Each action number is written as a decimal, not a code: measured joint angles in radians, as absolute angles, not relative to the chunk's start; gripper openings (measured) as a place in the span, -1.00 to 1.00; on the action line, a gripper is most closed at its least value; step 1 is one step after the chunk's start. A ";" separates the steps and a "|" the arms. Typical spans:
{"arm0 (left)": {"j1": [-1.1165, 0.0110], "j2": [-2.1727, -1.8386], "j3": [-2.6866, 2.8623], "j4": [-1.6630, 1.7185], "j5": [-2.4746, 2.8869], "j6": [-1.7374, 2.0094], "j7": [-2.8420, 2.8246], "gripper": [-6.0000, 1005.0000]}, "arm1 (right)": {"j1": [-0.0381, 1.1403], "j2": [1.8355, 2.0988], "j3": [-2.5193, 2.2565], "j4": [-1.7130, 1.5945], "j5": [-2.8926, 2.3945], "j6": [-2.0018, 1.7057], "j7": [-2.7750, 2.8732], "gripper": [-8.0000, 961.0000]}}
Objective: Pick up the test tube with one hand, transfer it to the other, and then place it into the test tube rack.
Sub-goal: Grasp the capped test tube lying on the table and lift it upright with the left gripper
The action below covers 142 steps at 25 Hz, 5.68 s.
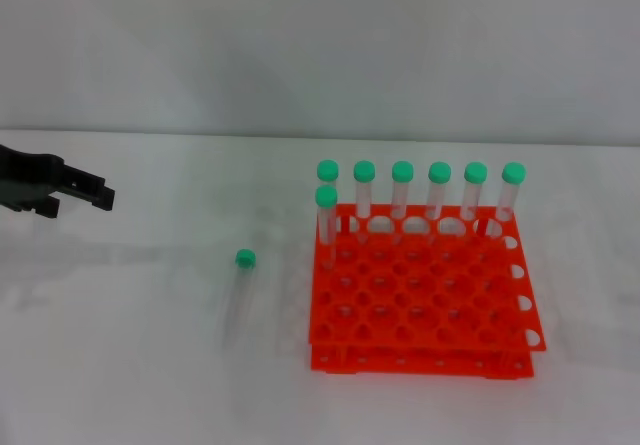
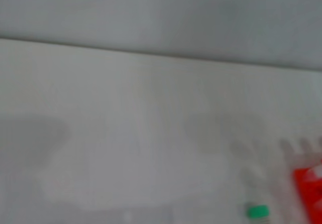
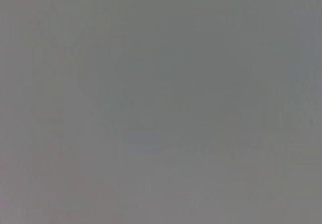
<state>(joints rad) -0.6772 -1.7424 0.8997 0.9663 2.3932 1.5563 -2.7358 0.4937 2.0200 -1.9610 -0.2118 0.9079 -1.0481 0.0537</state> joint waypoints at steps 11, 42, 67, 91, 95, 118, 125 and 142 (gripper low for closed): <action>-0.815 -1.765 0.904 0.870 2.526 1.565 -2.758 0.67 | 0.520 2.023 -1.967 -0.215 0.907 -0.990 0.054 0.81; -0.973 -1.881 1.010 0.582 2.648 1.473 -2.934 0.64 | 0.536 2.016 -1.988 -0.211 0.902 -0.989 0.051 0.81; -0.985 -1.922 0.999 0.507 2.630 1.349 -2.957 0.34 | 0.547 1.993 -1.986 -0.184 0.902 -1.020 0.051 0.81; -0.973 -1.946 1.005 0.461 2.632 1.297 -2.938 -0.02 | 0.544 2.002 -1.985 -0.182 0.903 -1.032 0.046 0.81; -0.970 -1.947 1.006 0.453 2.636 1.287 -2.938 -0.02 | 0.539 2.004 -1.985 -0.183 0.904 -1.033 0.046 0.81; -0.962 -1.942 1.005 0.442 2.626 1.262 -2.904 -0.60 | 0.540 2.006 -1.974 -0.183 0.910 -1.045 0.046 0.81; -0.952 -1.937 1.002 0.520 2.635 1.254 -2.851 -0.62 | 0.543 2.007 -1.973 -0.183 0.908 -1.045 0.046 0.81; -0.779 -1.998 0.995 0.756 2.286 0.957 -2.400 -0.60 | 0.535 2.010 -1.972 -0.187 0.911 -1.058 0.053 0.81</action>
<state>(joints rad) -0.7791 -1.9984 0.9954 0.7558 2.2858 0.9565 -2.4002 0.5352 2.0097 -1.9724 -0.1867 0.9106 -1.0575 0.0534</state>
